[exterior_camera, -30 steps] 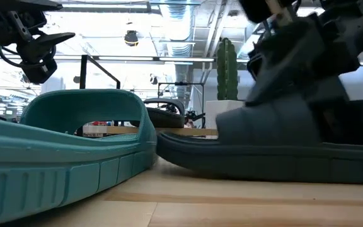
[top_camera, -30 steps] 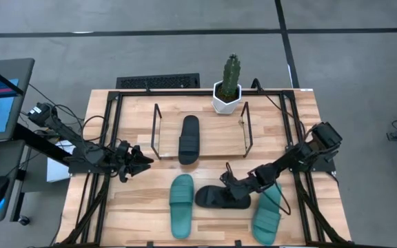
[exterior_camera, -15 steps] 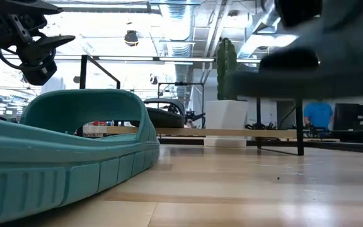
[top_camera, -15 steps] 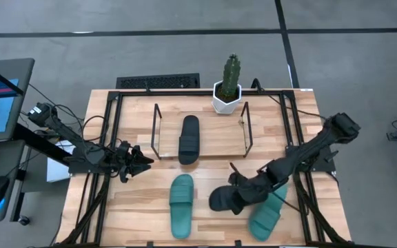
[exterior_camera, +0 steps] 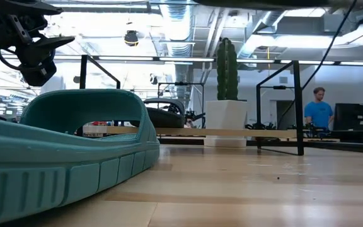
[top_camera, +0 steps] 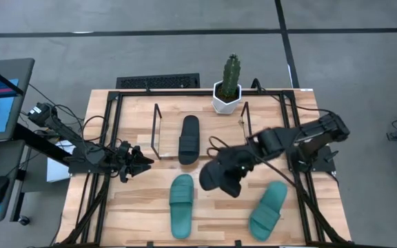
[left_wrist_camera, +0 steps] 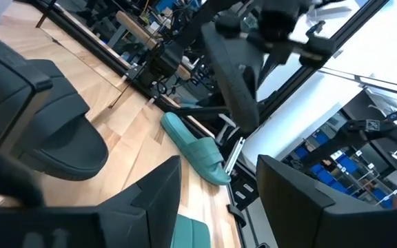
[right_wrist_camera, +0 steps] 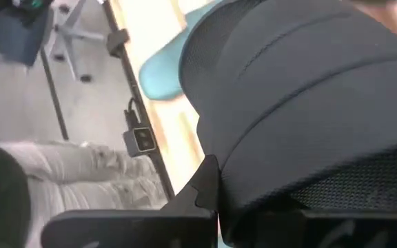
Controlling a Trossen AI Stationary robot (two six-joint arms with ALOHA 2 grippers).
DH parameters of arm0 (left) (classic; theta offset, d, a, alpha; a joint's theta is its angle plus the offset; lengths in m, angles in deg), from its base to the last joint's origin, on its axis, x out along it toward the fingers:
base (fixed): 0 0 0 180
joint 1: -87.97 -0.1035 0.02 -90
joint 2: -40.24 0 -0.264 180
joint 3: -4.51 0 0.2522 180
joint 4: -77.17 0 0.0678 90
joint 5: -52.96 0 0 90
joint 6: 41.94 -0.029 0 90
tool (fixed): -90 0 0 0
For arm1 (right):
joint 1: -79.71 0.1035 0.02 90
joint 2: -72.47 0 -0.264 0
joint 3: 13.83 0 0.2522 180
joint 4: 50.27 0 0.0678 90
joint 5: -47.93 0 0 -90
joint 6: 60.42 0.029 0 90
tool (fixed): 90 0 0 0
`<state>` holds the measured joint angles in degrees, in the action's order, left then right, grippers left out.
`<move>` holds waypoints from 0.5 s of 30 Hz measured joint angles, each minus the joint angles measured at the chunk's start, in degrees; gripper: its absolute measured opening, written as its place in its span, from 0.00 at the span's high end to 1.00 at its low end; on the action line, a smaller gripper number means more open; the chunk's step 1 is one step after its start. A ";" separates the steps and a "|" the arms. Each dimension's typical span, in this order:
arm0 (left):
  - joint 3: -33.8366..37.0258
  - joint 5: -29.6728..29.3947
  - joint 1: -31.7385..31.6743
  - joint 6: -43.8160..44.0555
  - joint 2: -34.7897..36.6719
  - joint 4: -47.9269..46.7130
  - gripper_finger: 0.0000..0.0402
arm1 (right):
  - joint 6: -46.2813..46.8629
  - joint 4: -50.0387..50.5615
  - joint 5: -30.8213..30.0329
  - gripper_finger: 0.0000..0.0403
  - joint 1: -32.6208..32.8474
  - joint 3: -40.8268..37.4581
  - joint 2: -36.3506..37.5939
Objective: Pick and place slides into the shelf
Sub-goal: Put the black slipper on the shelf
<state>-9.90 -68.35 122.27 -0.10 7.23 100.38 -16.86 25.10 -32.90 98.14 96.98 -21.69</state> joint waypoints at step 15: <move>-0.63 -0.48 -0.02 0.50 0.02 0.56 0.56 | -28.70 22.62 9.52 1.00 -8.83 29.54 -18.35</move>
<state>-10.53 -68.83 122.25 0.40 7.25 100.93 -45.55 47.72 -23.39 89.31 126.52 -40.04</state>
